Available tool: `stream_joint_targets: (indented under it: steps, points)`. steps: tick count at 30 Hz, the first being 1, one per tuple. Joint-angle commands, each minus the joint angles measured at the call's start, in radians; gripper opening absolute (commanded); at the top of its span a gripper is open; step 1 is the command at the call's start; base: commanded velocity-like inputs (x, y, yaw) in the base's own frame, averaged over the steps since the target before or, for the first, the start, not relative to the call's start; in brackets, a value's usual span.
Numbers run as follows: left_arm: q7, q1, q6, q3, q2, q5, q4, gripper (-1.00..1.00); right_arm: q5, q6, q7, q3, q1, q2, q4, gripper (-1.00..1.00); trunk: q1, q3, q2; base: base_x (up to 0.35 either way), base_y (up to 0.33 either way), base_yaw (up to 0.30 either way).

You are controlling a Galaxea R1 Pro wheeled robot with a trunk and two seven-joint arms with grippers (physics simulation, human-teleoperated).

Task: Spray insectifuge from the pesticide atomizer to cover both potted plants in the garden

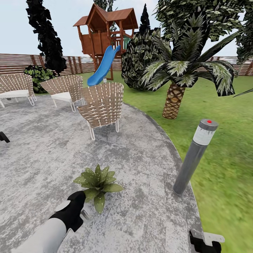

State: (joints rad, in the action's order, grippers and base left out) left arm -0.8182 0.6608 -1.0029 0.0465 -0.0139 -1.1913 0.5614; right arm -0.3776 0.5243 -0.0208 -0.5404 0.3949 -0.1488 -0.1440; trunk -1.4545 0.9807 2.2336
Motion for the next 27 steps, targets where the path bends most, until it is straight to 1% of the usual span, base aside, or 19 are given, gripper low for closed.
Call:
stream_joint_targets:
  steps: [1,3,4,5,7,8,9,10,11,12,14,17,19,20,21,22,25,26,27]
  points:
    - [0.001,0.001,-0.003,-0.006,0.001,-0.005,0.003,-1.0,-0.01,0.004,-0.002,-0.007,0.001,0.0,0.001,1.0,0.0,0.001,0.0,0.0,0.0,0.0]
    - [0.029,0.0,-0.003,-0.044,0.001,-0.003,0.007,-1.0,-0.01,0.003,-0.002,-0.007,0.001,0.0,0.001,1.0,0.0,0.001,0.0,0.0,0.0,0.0]
    - [0.057,0.001,-0.003,-0.067,-0.002,-0.003,0.008,-1.0,-0.01,0.004,-0.002,-0.007,0.001,0.0,0.001,1.0,0.0,0.001,0.0,0.0,0.0,0.0]
    - [0.091,0.0,-0.002,-0.08,-0.006,-0.002,0.007,-1.0,-0.01,0.004,-0.002,-0.007,0.001,0.0,0.001,1.0,0.0,0.001,0.0,0.0,0.0,0.0]
    - [0.144,0.0,0.008,-0.089,-0.01,0.0,-0.008,-1.0,-0.01,0.004,-0.002,-0.007,0.001,0.0,0.001,1.0,0.0,0.001,0.0,0.0,0.0,0.0]
    - [0.155,0.0,0.02,-0.093,-0.011,0.003,-0.016,-1.0,-0.01,0.004,-0.002,-0.007,0.001,0.0,0.001,1.0,0.0,0.001,0.0,0.0,0.0,0.0]
    - [0.165,0.0,0.042,-0.096,-0.011,0.016,-0.031,-1.0,-0.01,0.004,-0.002,-0.006,0.001,0.0,0.001,1.0,0.0,0.001,0.0,0.0,0.0,0.0]
    - [0.171,0.0,0.062,-0.097,-0.011,0.043,-0.047,-1.0,-0.01,0.004,-0.002,-0.006,0.001,0.0,0.001,1.0,0.0,0.001,0.0,0.0,0.0,0.0]
    - [0.178,0.0,0.078,-0.097,-0.012,0.109,-0.061,-1.0,-0.01,0.004,-0.002,-0.006,0.001,0.0,0.001,1.0,0.0,0.001,0.0,0.0,0.0,0.0]
    - [0.18,0.0,0.082,-0.096,-0.013,0.138,-0.064,-1.0,-0.01,0.004,-0.002,-0.006,0.001,0.0,0.001,1.0,0.0,0.001,0.0,0.0,0.0,0.0]
    - [0.183,0.0,0.084,-0.094,-0.016,0.155,-0.059,-1.0,-0.01,0.004,-0.002,-0.006,0.001,0.0,0.001,1.0,0.0,0.001,0.0,0.0,0.0,0.0]
    - [0.21,0.002,0.083,-0.093,-0.011,0.161,-0.045,-1.0,-0.01,0.003,-0.002,-0.006,0.001,0.0,0.001,1.0,0.0,0.001,0.0,0.0,0.0,0.0]
    - [0.227,0.004,0.082,-0.095,-0.001,0.165,-0.03,-1.0,-0.01,0.004,-0.002,-0.006,0.001,0.0,0.001,1.0,0.0,0.001,0.0,0.0,0.0,0.0]
    - [0.23,0.005,0.081,-0.096,0.006,0.166,-0.027,-1.0,-0.01,0.003,-0.002,-0.007,0.001,0.0,0.001,1.0,0.0,0.001,0.0,0.0,0.0,0.0]
    - [0.233,0.005,0.082,-0.097,0.023,0.169,-0.023,-1.0,-0.01,0.004,-0.002,-0.006,0.001,0.0,0.001,1.0,0.0,0.001,0.0,0.0,0.0,0.0]
    - [0.234,0.005,0.084,-0.097,0.03,0.17,-0.022,-1.0,-0.01,0.004,-0.002,-0.006,0.001,0.0,0.001,1.0,0.0,0.001,0.0,0.0,0.0,0.0]
    - [0.235,0.004,0.085,-0.093,0.023,0.171,-0.022,-1.0,-0.01,0.004,-0.002,-0.007,0.001,0.0,0.001,1.0,0.0,0.001,0.0,0.0,0.0,0.0]
    - [0.235,0.004,0.085,-0.091,0.015,0.17,-0.022,-1.0,-0.01,0.004,-0.002,-0.007,0.001,0.0,0.001,1.0,0.0,0.001,0.0,0.0,0.0,0.0]
    - [0.236,0.004,0.085,-0.09,0.001,0.168,-0.021,-1.0,-0.01,0.004,-0.002,-0.007,0.001,0.0,0.001,1.0,0.0,0.001,0.0,0.0,0.0,0.0]
